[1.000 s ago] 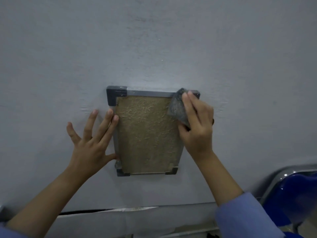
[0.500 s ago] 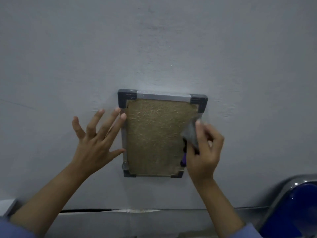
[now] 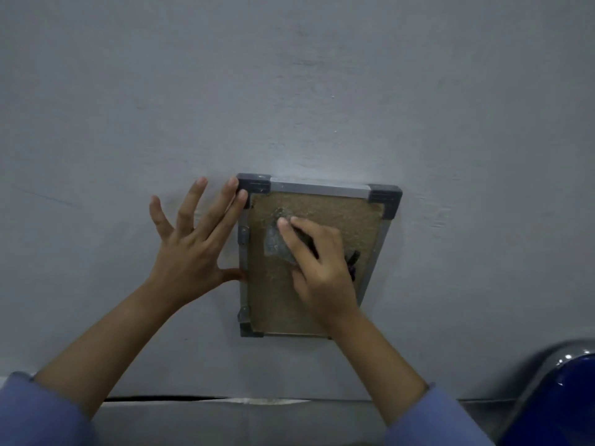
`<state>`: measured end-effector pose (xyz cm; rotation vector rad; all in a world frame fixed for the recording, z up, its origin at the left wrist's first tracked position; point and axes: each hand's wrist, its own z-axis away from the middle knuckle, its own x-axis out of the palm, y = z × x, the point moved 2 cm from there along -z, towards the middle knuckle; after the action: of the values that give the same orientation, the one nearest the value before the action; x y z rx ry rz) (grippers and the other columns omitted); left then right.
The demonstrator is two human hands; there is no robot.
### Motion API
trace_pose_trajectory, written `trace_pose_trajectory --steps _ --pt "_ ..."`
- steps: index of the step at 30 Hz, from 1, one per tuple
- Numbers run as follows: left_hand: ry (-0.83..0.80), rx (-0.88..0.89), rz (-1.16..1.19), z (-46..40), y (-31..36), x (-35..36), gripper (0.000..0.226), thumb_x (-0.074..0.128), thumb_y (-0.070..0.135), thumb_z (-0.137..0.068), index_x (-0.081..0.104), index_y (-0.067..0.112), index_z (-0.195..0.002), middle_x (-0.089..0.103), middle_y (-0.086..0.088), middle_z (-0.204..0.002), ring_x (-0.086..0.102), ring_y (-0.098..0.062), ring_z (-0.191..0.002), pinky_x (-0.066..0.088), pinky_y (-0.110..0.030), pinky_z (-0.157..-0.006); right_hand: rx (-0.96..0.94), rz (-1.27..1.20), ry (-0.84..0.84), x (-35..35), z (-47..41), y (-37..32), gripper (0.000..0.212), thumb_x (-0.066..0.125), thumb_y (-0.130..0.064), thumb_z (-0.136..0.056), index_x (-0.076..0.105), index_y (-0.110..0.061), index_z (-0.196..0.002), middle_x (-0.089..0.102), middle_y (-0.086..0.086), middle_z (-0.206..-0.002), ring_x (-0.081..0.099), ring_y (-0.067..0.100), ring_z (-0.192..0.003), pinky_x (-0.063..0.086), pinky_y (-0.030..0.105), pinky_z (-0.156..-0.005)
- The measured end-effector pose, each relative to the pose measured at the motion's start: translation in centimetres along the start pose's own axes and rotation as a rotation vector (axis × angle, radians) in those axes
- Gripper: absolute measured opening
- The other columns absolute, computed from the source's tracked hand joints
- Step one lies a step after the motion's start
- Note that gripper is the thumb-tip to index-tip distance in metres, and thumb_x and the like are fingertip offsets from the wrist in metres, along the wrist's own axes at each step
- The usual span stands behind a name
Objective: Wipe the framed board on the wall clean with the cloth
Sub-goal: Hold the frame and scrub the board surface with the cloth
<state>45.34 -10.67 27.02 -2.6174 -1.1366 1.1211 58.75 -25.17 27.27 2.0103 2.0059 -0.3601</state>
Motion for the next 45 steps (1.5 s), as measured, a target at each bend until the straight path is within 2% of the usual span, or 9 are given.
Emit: trace_pose_trajectory --steps 6,12,17,21,29,33,37,40,45 --pt "0.009 0.027 0.014 -0.1 -0.2 -0.1 0.136 0.073 0.074 -0.050 0.004 0.018 -0.153 -0.003 0.001 -0.161 -0.003 -0.029 -0.146 0.005 -0.074 -0.098 -0.045 0.141 0.105 -0.1 -2.8 1.1 0.032 0.062 -0.002 -0.088 0.064 -0.006 -0.120 0.067 0.011 -0.113 0.052 0.020 -0.101 0.040 0.036 -0.083" --pt "-0.024 0.035 0.042 -0.2 -0.5 0.1 0.137 0.072 0.075 -0.050 0.002 0.019 -0.153 -0.007 0.002 -0.161 -0.005 -0.029 -0.146 -0.019 -0.059 -0.105 -0.258 0.182 -0.055 3.7 5.4 0.2 0.024 0.058 -0.008 -0.093 0.069 -0.012 -0.115 0.069 0.004 -0.115 0.053 0.020 -0.097 0.044 0.033 -0.075" --pt "-0.017 0.025 0.010 0.0 -0.2 0.0 0.139 0.073 0.075 -0.048 0.002 0.018 -0.153 -0.009 0.002 -0.160 -0.001 -0.031 -0.145 0.009 -0.074 -0.097 -0.331 0.159 -0.334 5.5 13.9 -0.3 0.033 0.044 -0.003 -0.097 0.074 -0.015 -0.105 0.071 -0.001 -0.110 0.050 0.019 -0.094 0.045 0.031 -0.075" --pt "-0.019 0.022 -0.009 0.1 -0.1 0.0 0.141 0.075 0.074 -0.046 0.001 0.018 -0.153 -0.002 -0.001 -0.161 0.007 -0.036 -0.143 0.012 -0.077 -0.094 -0.284 0.075 -0.505 4.7 15.4 -0.7 0.043 0.083 -0.006 -0.067 0.072 -0.013 -0.109 0.070 0.001 -0.108 0.060 0.018 -0.086 0.050 0.026 -0.070" --pt "-0.024 0.011 -0.004 0.1 0.1 -0.2 0.142 0.079 0.068 -0.045 0.000 0.018 -0.153 0.005 -0.004 -0.159 0.009 -0.036 -0.142 0.013 -0.076 -0.094 -0.100 0.128 0.083 -0.2 1.3 1.9 0.027 0.045 -0.005 -0.100 0.064 -0.004 -0.119 0.066 0.016 -0.114 0.052 0.024 -0.099 0.043 0.035 -0.081" --pt "-0.037 -0.008 -0.010 0.0 0.3 -0.4 0.141 0.078 0.069 -0.047 0.000 0.018 -0.153 0.007 -0.004 -0.159 0.009 -0.036 -0.142 0.014 -0.077 -0.094 -0.202 0.160 -0.015 1.3 3.5 3.0 0.030 0.063 0.001 -0.087 0.066 -0.004 -0.117 0.067 0.016 -0.113 0.052 0.024 -0.089 0.046 0.036 -0.075" --pt "-0.046 -0.017 0.011 0.1 0.6 -0.7 0.143 0.082 0.063 -0.044 0.000 0.019 -0.153 0.006 -0.002 -0.159 0.007 -0.034 -0.143 0.013 -0.077 -0.094 -0.358 0.131 -0.353 2.7 11.8 2.2 0.028 0.060 -0.002 -0.087 0.070 -0.009 -0.112 0.069 0.008 -0.112 0.055 0.023 -0.078 0.052 0.032 -0.066" --pt "-0.040 -0.028 0.002 0.3 0.8 -1.1 0.141 0.082 0.063 -0.046 0.002 0.018 -0.153 0.005 -0.002 -0.159 0.006 -0.034 -0.143 0.013 -0.077 -0.094 -0.367 0.113 -0.563 2.1 13.6 1.6 0.037 0.077 -0.002 -0.073 0.071 -0.009 -0.109 0.070 0.006 -0.107 0.062 0.022 -0.076 0.052 0.028 -0.066" --pt "0.005 -0.028 0.014 2.0 0.6 -0.2 0.120 0.062 0.075 -0.063 0.006 0.019 -0.153 0.000 0.000 -0.160 -0.005 -0.028 -0.146 0.003 -0.073 -0.099 -0.168 0.123 -0.140 -2.8 5.6 2.9 0.028 0.045 0.003 -0.097 0.066 -0.001 -0.114 0.068 0.017 -0.111 0.059 0.027 -0.077 0.044 0.034 -0.071"
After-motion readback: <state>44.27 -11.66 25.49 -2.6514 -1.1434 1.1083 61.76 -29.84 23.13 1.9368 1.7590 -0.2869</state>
